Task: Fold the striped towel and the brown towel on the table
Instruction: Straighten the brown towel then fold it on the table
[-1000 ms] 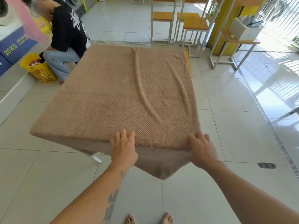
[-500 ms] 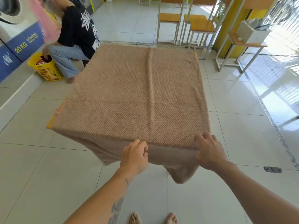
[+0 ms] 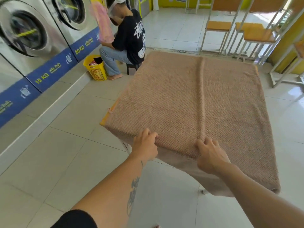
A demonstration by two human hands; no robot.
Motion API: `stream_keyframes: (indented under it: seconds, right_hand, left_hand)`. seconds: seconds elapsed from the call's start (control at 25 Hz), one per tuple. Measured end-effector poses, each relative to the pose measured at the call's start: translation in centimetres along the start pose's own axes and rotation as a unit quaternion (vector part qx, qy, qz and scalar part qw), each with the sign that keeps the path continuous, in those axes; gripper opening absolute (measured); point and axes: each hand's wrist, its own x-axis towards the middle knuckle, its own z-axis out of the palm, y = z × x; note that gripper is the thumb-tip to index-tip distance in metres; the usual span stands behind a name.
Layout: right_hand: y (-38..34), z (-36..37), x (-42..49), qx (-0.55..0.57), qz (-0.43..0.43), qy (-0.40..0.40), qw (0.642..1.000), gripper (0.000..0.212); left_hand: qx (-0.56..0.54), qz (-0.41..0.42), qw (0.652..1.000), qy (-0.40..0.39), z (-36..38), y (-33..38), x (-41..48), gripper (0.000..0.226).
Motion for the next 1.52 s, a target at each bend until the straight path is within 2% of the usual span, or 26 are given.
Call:
stream_keyframes:
  seconds: [0.2, 0.24, 0.36, 0.6, 0.68, 0.76, 0.84, 0.92, 1.0, 1.08, 1.16, 1.4, 1.52]
  right_hand:
    - [-1.2, 0.6, 1.6, -0.019, -0.025, 0.036, 0.999, 0.007]
    - [-1.2, 0.9, 1.5, -0.024, -0.032, 0.046, 0.998, 0.004]
    - [-1.4, 1.6, 0.6, -0.03, -0.047, 0.06, 0.997, 0.014]
    - [-4.2, 2.6, -0.5, 0.005, -0.104, 0.068, 0.992, 0.012]
    - [-4.4, 2.6, 0.0, 0.017, -0.091, 0.08, 0.993, 0.008]
    - [-4.0, 2.2, 0.4, -0.01, -0.069, 0.064, 0.996, 0.03]
    - [-3.5, 1.8, 0.6, -0.037, -0.051, 0.054, 0.997, 0.04]
    - [-3.3, 2.0, 0.7, -0.037, -0.057, 0.067, 0.995, 0.033]
    - [-3.1, 2.4, 0.6, -0.036, -0.078, 0.093, 0.992, 0.024]
    - [-2.8, 3.1, 0.3, -0.023, -0.078, 0.106, 0.991, 0.029]
    - [-2.7, 3.6, -0.2, -0.014, -0.07, 0.102, 0.992, 0.032]
    - [-1.8, 4.3, -2.5, 0.037, -0.085, 0.105, 0.99, 0.017]
    - [-0.3, 3.7, -2.7, 0.012, -0.064, 0.126, 0.99, 0.039]
  left_hand:
    - [0.024, 0.009, 0.999, 0.03, -0.1, -1.2, 1.3, 0.02]
    - [0.025, 0.014, 0.999, 0.04, 0.2, -1.4, 1.3, 0.018]
    - [0.026, 0.023, 0.998, 0.06, 0.4, -2.5, 0.4, 0.019]
    - [0.019, -0.037, 0.996, 0.075, 0.7, -6.2, -1.7, 0.012]
    - [-0.002, -0.048, 0.995, 0.083, 0.3, -6.6, -1.7, 0.012]
    - [-0.015, -0.057, 0.993, 0.098, -0.3, -6.7, -1.3, 0.021]
    - [-0.007, -0.046, 0.993, 0.105, -0.6, -6.8, -0.6, 0.034]
    - [0.016, -0.021, 0.995, 0.101, -0.6, -6.5, 0.1, 0.041]
    - [0.051, 0.014, 0.993, 0.104, -0.4, -5.9, 0.7, 0.035]
    - [0.067, 0.029, 0.991, 0.11, 0.0, -5.4, 1.0, 0.029]
    - [0.064, 0.027, 0.991, 0.118, 0.3, -5.3, 0.9, 0.026]
    - [0.05, -0.012, 0.993, 0.103, 1.9, -6.5, -1.6, 0.026]
    - [0.027, -0.011, 0.994, 0.108, 1.9, -5.8, -2.2, 0.032]
